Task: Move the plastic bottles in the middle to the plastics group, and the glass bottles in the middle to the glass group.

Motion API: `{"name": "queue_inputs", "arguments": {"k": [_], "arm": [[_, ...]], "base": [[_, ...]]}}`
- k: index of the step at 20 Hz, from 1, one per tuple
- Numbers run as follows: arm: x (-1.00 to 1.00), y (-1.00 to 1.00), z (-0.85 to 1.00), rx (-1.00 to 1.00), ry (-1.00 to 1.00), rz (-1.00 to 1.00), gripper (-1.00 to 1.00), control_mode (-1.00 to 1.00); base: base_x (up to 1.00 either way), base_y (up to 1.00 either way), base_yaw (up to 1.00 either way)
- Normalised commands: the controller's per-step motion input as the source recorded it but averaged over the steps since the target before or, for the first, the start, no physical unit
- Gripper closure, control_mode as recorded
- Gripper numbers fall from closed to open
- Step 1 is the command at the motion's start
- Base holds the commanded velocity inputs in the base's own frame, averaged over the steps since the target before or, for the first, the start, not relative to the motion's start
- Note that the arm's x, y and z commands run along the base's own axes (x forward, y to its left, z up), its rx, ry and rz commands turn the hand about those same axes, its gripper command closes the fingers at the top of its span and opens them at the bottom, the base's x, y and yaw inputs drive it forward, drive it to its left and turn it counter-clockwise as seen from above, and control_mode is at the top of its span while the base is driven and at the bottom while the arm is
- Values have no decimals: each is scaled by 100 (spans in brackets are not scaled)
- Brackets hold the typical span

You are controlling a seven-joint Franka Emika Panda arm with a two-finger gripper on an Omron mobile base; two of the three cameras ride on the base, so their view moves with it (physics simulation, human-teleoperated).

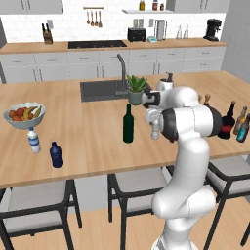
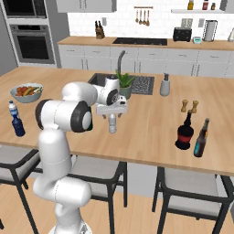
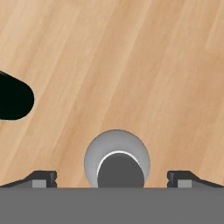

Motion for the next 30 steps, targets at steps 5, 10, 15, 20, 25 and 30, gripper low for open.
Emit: {"name": "queue_inputs", "arguments": {"k": [5,10,15,20,25,30], "arm": [[8,0,-2,0,0,0,-100,-100],[-2,0,0,0,0,0,-100,-100],[0,0,0,0,0,0,-100,-100],[-7,0,0,0,0,0,-100,-100],[-7,0,0,0,0,0,-100,-100],[-4,0,-6,0,1,0,-100,-100]], "base": [[0,0,0],[0,0,0],[0,0,0],[0,0,0],[0,0,0],[0,0,0]]}}
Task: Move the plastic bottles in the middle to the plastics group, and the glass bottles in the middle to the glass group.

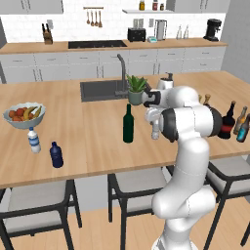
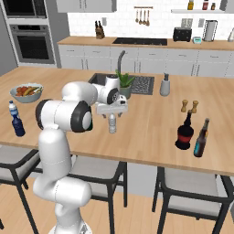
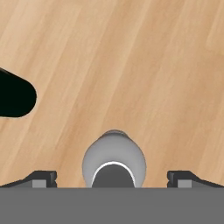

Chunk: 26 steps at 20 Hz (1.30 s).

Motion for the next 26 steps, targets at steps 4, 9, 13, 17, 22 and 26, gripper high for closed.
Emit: {"name": "queue_inputs", "arguments": {"k": [4,9,13,17,22,26], "arm": [[2,0,-6,0,0,0,-100,-100],[0,0,0,0,0,0,-100,-100],[0,0,0,0,-6,0,-100,-100],[0,0,0,0,-6,0,-100,-100],[0,0,-1,0,0,0,-100,-100],[0,0,-18,0,0,0,-100,-100]], "base": [[0,0,0],[0,0,0],[0,0,0],[0,0,0],[0,0,0],[0,0,0]]}}
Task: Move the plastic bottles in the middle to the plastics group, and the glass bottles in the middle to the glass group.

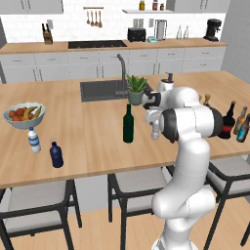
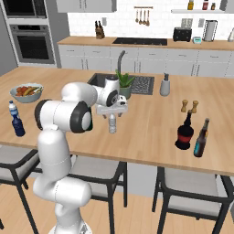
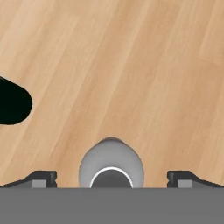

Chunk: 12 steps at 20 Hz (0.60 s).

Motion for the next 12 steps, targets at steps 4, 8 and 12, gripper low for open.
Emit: {"name": "queue_inputs", "arguments": {"k": [4,8,12], "arm": [[0,0,-10,0,0,0,-100,-100],[0,0,0,0,0,0,100,-100],[0,0,0,0,0,0,100,-100]], "base": [[0,0,0],[0,0,0],[0,0,0]]}}
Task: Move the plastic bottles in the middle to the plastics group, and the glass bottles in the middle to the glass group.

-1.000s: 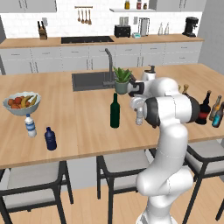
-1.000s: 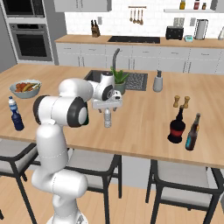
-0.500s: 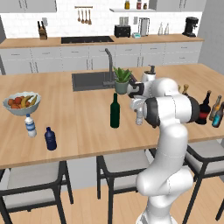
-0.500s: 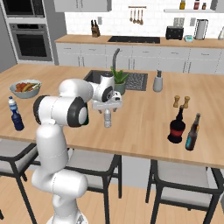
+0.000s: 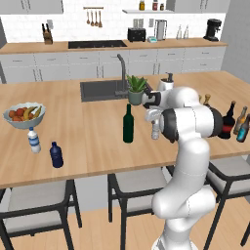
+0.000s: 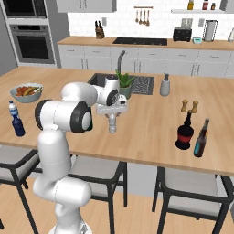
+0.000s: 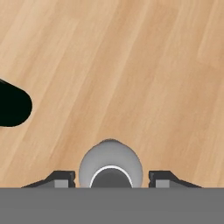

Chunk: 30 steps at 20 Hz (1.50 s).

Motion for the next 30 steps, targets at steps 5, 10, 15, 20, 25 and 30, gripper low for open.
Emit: {"name": "queue_inputs", "arguments": {"k": [5,10,15,20,25,30], "arm": [[0,0,0,0,0,0,100,-100],[-20,7,0,0,0,0,100,-100],[-67,11,0,0,-3,0,100,-100],[-91,23,9,0,-10,0,100,-100],[-97,33,19,0,-11,3,100,-100],[-93,46,19,0,-11,6,100,-100]], "base": [[0,0,0],[0,0,0],[0,0,0],[0,0,0],[0,0,0],[0,0,0]]}}
